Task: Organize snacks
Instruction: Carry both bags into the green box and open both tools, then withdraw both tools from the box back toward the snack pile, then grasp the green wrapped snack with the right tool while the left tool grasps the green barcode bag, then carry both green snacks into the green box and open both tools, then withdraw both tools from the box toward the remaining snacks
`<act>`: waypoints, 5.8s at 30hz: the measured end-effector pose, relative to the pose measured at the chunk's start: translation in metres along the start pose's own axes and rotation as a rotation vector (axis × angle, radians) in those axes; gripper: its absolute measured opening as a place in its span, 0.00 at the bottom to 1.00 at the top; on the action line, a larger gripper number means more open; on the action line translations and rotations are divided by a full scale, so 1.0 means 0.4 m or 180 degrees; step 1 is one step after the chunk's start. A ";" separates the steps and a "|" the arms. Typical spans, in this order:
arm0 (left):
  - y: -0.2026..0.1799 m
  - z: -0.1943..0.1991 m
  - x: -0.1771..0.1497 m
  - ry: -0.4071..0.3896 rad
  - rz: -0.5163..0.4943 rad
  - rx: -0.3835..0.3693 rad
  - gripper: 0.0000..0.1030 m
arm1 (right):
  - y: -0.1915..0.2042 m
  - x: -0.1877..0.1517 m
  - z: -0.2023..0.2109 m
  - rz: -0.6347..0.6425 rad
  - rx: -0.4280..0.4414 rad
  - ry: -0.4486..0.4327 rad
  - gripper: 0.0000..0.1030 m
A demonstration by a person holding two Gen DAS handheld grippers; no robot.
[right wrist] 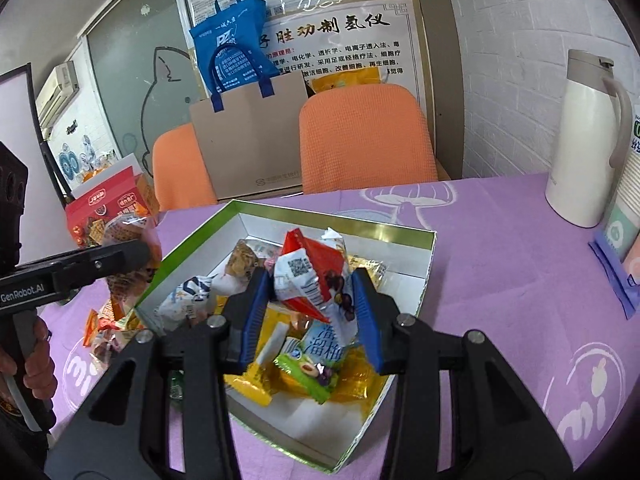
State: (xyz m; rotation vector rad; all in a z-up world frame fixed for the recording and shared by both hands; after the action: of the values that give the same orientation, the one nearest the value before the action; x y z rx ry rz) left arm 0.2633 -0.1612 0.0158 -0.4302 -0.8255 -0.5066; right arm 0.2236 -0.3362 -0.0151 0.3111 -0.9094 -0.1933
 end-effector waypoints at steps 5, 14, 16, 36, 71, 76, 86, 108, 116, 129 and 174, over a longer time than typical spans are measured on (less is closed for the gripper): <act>0.004 -0.095 -0.007 0.0194 0.0010 0.0013 0.39 | -0.022 -0.008 -0.052 0.0014 -0.0053 0.0072 0.43; 0.020 -0.156 -0.031 0.0233 0.0095 0.0087 0.89 | -0.018 -0.040 -0.057 0.0399 -0.0229 -0.0063 0.89; 0.028 -0.143 -0.028 0.0143 0.0051 0.0272 0.97 | -0.019 -0.045 -0.048 0.0385 -0.0226 -0.0092 0.93; 0.033 0.125 -0.079 -0.0237 0.0041 0.0609 1.00 | 0.138 -0.126 0.139 0.0422 0.0098 -0.0267 0.99; 0.142 0.249 -0.414 0.0053 0.0485 0.0389 0.99 | 0.263 -0.346 -0.104 -0.0407 0.0372 0.0768 0.27; 0.106 0.201 -0.373 0.0084 0.0209 0.0302 0.93 | 0.234 -0.350 -0.044 -0.0297 0.0367 0.0694 0.27; 0.086 0.032 -0.338 0.0425 -0.0157 0.0539 0.90 | 0.185 -0.352 0.006 -0.0225 0.0231 0.0614 0.28; 0.080 -0.020 -0.358 0.0659 -0.0390 0.0582 0.44 | 0.181 -0.379 0.007 -0.0120 0.0227 0.0701 0.27; 0.037 0.089 -0.354 0.0417 0.0008 -0.0007 0.42 | 0.226 -0.324 0.087 -0.0070 0.0471 0.0457 0.27; -0.027 0.234 -0.109 -0.0288 -0.0158 -0.0122 0.42 | 0.219 -0.141 0.142 0.0003 0.0459 -0.0076 0.27; 0.095 -0.019 -0.052 -0.0136 0.0131 0.0469 1.00 | 0.085 -0.090 -0.032 0.0087 0.0054 -0.0083 0.99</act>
State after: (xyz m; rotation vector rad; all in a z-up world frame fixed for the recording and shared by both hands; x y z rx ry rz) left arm 0.2779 -0.1296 -0.0114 -0.3226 -0.8872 -0.3965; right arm 0.2134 -0.2915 -0.0375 0.3123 -0.9409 -0.1647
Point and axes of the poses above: each gripper's, at about its wrist camera, not at the fingertips, and z roughly against the way its jaws point, y to its left, x to its top, the point moved 8 cm from there along -z, roughly the way its jaws point, and after that the axes turned 9 degrees about -z, right-handed, at the moved point
